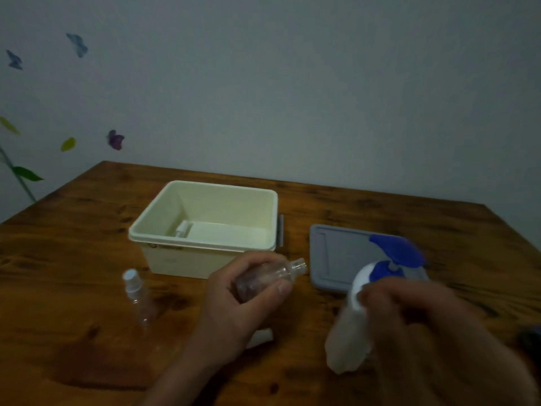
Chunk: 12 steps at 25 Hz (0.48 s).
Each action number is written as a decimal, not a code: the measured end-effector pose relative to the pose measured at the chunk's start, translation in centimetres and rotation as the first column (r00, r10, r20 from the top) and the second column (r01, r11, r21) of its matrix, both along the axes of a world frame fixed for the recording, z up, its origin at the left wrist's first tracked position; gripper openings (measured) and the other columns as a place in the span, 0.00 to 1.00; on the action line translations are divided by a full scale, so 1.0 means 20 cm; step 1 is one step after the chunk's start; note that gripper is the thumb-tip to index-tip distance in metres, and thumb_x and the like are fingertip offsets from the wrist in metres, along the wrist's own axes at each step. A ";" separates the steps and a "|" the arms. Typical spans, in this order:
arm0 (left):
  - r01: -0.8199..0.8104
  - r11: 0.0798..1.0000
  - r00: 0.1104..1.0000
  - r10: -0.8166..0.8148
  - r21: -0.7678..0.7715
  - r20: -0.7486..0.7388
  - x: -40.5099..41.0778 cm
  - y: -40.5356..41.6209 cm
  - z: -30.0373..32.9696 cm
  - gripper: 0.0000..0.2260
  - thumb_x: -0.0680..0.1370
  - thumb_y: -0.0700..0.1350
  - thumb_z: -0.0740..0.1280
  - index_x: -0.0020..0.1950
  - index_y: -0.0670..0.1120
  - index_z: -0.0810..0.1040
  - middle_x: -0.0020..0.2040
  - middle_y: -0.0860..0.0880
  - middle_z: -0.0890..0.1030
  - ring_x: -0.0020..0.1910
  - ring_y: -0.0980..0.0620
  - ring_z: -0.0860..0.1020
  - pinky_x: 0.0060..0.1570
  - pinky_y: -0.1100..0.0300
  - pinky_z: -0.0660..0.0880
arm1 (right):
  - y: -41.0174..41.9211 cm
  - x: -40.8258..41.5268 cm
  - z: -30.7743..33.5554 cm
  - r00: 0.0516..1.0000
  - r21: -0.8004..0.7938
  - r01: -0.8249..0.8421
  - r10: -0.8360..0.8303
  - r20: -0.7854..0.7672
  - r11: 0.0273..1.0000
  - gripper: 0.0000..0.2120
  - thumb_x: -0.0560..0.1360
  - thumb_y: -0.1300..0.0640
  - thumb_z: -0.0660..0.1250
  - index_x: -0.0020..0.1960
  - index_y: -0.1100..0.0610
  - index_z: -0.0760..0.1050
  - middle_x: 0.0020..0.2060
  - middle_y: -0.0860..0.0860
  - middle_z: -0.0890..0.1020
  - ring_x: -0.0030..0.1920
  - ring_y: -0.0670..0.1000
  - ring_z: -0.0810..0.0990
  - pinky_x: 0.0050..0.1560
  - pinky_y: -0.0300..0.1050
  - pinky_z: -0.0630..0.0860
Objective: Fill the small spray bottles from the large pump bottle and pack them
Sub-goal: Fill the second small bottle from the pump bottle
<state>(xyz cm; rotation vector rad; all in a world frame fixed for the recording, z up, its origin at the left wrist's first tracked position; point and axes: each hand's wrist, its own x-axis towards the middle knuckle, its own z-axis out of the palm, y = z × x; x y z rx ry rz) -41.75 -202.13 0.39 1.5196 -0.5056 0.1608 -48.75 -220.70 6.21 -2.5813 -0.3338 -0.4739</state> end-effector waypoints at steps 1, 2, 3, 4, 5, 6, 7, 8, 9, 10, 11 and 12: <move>0.053 0.999 0.999 -0.053 -0.009 -0.004 0.01 -0.06 0.02 0.12 0.68 0.51 0.71 0.49 0.51 0.82 0.45 0.52 0.84 0.42 0.55 0.82 0.39 0.68 0.77 | -0.03 -0.03 0.06 0.972 0.090 0.127 -0.142 0.185 0.988 0.14 0.76 0.50 0.61 0.33 0.39 0.73 0.25 0.40 0.73 0.34 0.43 0.79 0.38 0.32 0.75; 0.098 0.995 0.995 -0.098 -0.014 -0.006 0.02 -0.10 0.04 0.12 0.68 0.50 0.71 0.50 0.51 0.82 0.45 0.53 0.84 0.42 0.56 0.82 0.39 0.68 0.76 | -0.06 -0.06 0.09 0.911 0.124 0.213 -0.242 0.334 0.969 0.08 0.75 0.49 0.59 0.38 0.40 0.71 0.31 0.41 0.73 0.34 0.45 0.77 0.36 0.35 0.76; 0.135 0.991 0.991 -0.135 -0.013 -0.005 0.03 -0.14 0.05 0.12 0.68 0.50 0.72 0.50 0.51 0.82 0.46 0.53 0.84 0.43 0.56 0.82 0.39 0.69 0.76 | -0.06 -0.08 0.10 0.851 0.194 0.283 -0.339 0.402 0.939 0.05 0.73 0.48 0.58 0.42 0.45 0.71 0.36 0.44 0.73 0.38 0.48 0.77 0.36 0.35 0.74; 0.167 0.986 0.986 -0.168 -0.013 -0.007 0.05 -0.18 0.07 0.12 0.68 0.50 0.72 0.50 0.52 0.82 0.46 0.54 0.84 0.44 0.57 0.82 0.39 0.69 0.76 | -0.04 -0.06 0.10 0.833 0.277 0.312 -0.402 0.381 0.909 0.07 0.73 0.45 0.58 0.46 0.47 0.72 0.41 0.45 0.74 0.41 0.50 0.77 0.37 0.35 0.72; 0.190 0.982 0.982 -0.190 -0.013 -0.017 0.07 -0.20 0.08 0.12 0.68 0.49 0.73 0.51 0.53 0.82 0.46 0.54 0.84 0.45 0.57 0.82 0.39 0.69 0.76 | -0.05 -0.04 0.06 0.853 0.357 0.309 -0.423 0.306 0.882 0.10 0.74 0.41 0.58 0.49 0.45 0.72 0.44 0.44 0.75 0.44 0.48 0.77 0.39 0.35 0.71; 0.206 0.978 0.978 -0.207 -0.014 -0.025 0.08 -0.22 0.09 0.12 0.68 0.49 0.73 0.51 0.54 0.82 0.46 0.54 0.84 0.45 0.57 0.82 0.38 0.68 0.76 | -0.05 0.00 0.05 0.895 0.428 0.317 -0.416 0.159 0.846 0.12 0.72 0.37 0.56 0.50 0.41 0.71 0.46 0.42 0.76 0.46 0.44 0.77 0.40 0.36 0.72; 0.220 0.975 0.975 -0.220 -0.018 -0.018 0.10 -0.24 0.11 0.12 0.68 0.50 0.73 0.51 0.54 0.81 0.46 0.54 0.83 0.44 0.57 0.82 0.37 0.68 0.76 | -0.06 0.03 0.05 0.914 0.467 0.334 -0.402 0.051 0.819 0.14 0.68 0.34 0.54 0.48 0.38 0.70 0.46 0.39 0.76 0.46 0.42 0.76 0.41 0.36 0.73; 0.227 0.974 0.974 -0.227 -0.022 -0.005 0.11 -0.26 0.12 0.12 0.68 0.51 0.72 0.51 0.54 0.81 0.46 0.53 0.83 0.43 0.56 0.82 0.37 0.67 0.76 | -0.07 0.04 0.05 0.926 0.478 0.322 -0.377 0.019 0.817 0.16 0.65 0.33 0.53 0.47 0.37 0.71 0.45 0.37 0.76 0.46 0.41 0.76 0.41 0.37 0.73; 0.229 0.973 0.973 -0.229 -0.023 0.003 0.12 -0.27 0.12 0.13 0.68 0.52 0.72 0.51 0.55 0.81 0.46 0.53 0.83 0.43 0.56 0.82 0.37 0.67 0.77 | -0.07 0.06 0.04 0.929 0.475 0.316 -0.370 0.022 0.821 0.15 0.65 0.33 0.53 0.46 0.37 0.71 0.44 0.37 0.76 0.45 0.40 0.77 0.41 0.37 0.73; 0.232 0.973 0.973 -0.232 -0.022 0.004 0.13 -0.28 0.13 0.13 0.67 0.53 0.71 0.52 0.55 0.81 0.47 0.53 0.83 0.44 0.55 0.82 0.38 0.66 0.77 | -0.07 0.07 0.03 0.930 0.492 0.298 -0.365 0.042 0.818 0.14 0.68 0.33 0.53 0.46 0.37 0.72 0.42 0.38 0.77 0.45 0.40 0.77 0.40 0.37 0.72; 0.239 0.971 0.971 -0.239 -0.020 -0.003 0.13 -0.29 0.13 0.14 0.67 0.53 0.71 0.52 0.56 0.81 0.47 0.53 0.83 0.45 0.54 0.82 0.38 0.65 0.77 | -0.07 0.07 0.02 0.936 0.524 0.282 -0.351 0.034 0.804 0.12 0.72 0.35 0.54 0.46 0.38 0.72 0.41 0.39 0.78 0.45 0.39 0.76 0.39 0.36 0.71; 0.250 0.968 0.968 -0.251 -0.018 -0.013 0.13 -0.29 0.13 0.14 0.67 0.54 0.71 0.52 0.57 0.81 0.48 0.53 0.82 0.46 0.54 0.82 0.39 0.64 0.78 | -0.08 0.07 0.01 0.940 0.552 0.271 -0.340 0.023 0.788 0.10 0.73 0.37 0.55 0.46 0.38 0.73 0.42 0.39 0.79 0.44 0.39 0.77 0.38 0.35 0.70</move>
